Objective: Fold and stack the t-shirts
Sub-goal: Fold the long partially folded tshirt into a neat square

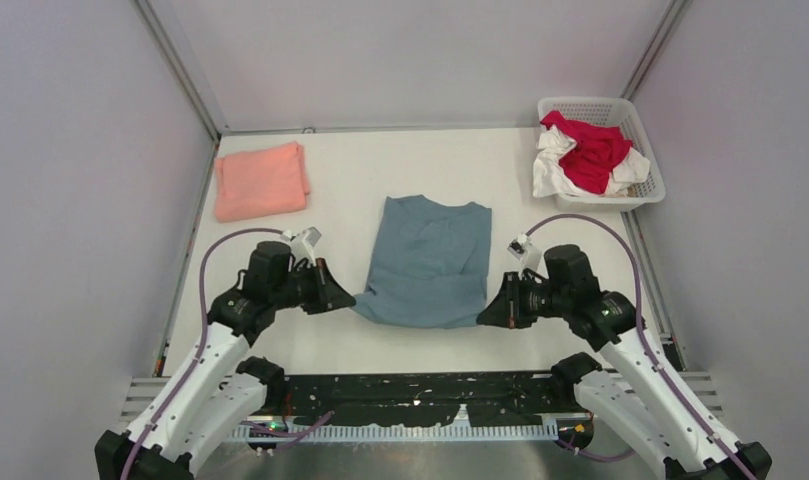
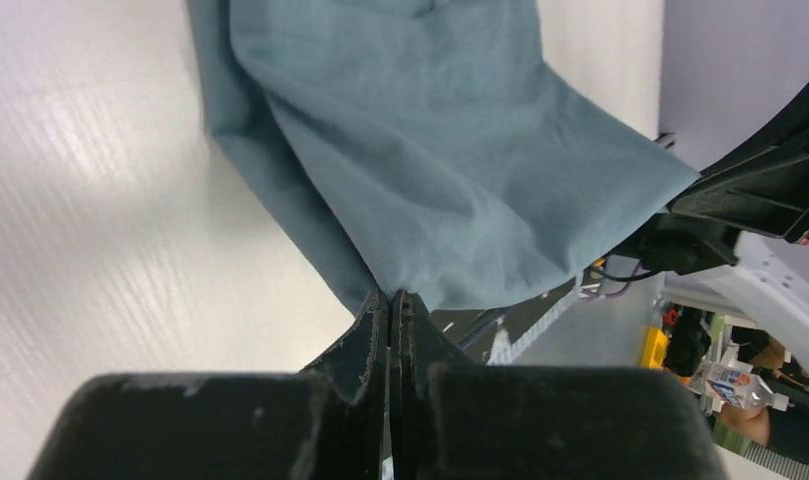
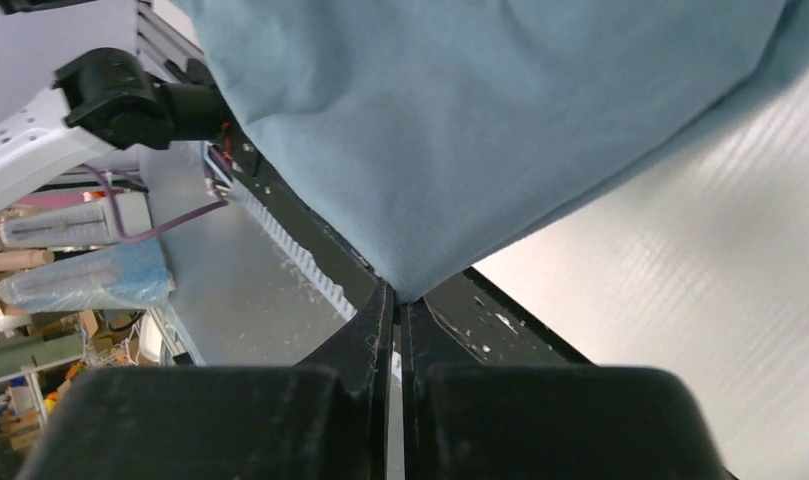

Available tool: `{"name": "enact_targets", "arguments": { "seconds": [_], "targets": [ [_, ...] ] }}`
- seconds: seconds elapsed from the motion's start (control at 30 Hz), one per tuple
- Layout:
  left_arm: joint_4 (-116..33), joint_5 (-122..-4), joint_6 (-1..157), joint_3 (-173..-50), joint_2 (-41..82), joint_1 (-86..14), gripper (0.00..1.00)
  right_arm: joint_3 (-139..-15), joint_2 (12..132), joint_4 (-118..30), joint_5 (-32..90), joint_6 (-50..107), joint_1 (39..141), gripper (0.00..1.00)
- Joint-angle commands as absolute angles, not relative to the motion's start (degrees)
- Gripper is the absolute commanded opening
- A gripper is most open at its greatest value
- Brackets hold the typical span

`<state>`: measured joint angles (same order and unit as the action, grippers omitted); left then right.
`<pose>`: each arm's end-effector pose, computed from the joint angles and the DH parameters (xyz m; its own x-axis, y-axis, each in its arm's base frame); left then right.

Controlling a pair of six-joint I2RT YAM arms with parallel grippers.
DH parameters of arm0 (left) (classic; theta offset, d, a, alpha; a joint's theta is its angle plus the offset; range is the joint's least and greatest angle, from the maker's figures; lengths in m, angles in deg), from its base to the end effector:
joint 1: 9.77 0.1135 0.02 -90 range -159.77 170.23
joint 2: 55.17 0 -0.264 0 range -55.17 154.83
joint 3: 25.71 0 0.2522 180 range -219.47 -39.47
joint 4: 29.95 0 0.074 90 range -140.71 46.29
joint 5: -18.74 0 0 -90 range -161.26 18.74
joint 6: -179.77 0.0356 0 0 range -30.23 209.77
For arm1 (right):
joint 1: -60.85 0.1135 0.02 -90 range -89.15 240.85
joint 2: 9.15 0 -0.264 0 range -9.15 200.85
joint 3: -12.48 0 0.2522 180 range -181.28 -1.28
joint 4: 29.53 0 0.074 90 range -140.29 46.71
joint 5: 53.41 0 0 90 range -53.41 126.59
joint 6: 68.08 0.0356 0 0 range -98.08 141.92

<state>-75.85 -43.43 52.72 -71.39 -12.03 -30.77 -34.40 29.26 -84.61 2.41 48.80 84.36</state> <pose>0.1397 -0.0714 0.2328 -0.8934 -0.2278 -0.3871 0.1196 0.7101 -0.6939 0.1146 0.0717 0.2395 -0.9036 0.0148 -0.4282 -0.3087 0.6704 0.6747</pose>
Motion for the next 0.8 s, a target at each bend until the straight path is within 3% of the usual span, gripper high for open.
{"name": "enact_targets", "arguments": {
  "seconds": [0.0, 0.3, 0.77],
  "targets": [
    [-73.2, -41.8, 48.7, -75.8, -13.1, -30.8, 0.00, -40.9, 29.9, -86.9, -1.8, 45.2, 84.5, 0.05],
    [-62.2, -48.1, 53.0, -90.3, 2.6, -30.1, 0.00, -50.5, 41.0, -78.5, 10.4, 38.5, 78.3, 0.05],
    [-65.1, -45.8, 59.2, -122.0, 37.7, -27.1, 0.00, -59.0, 58.8, -68.0, 11.2, 38.2, 67.2, 0.05]
  ]
}}
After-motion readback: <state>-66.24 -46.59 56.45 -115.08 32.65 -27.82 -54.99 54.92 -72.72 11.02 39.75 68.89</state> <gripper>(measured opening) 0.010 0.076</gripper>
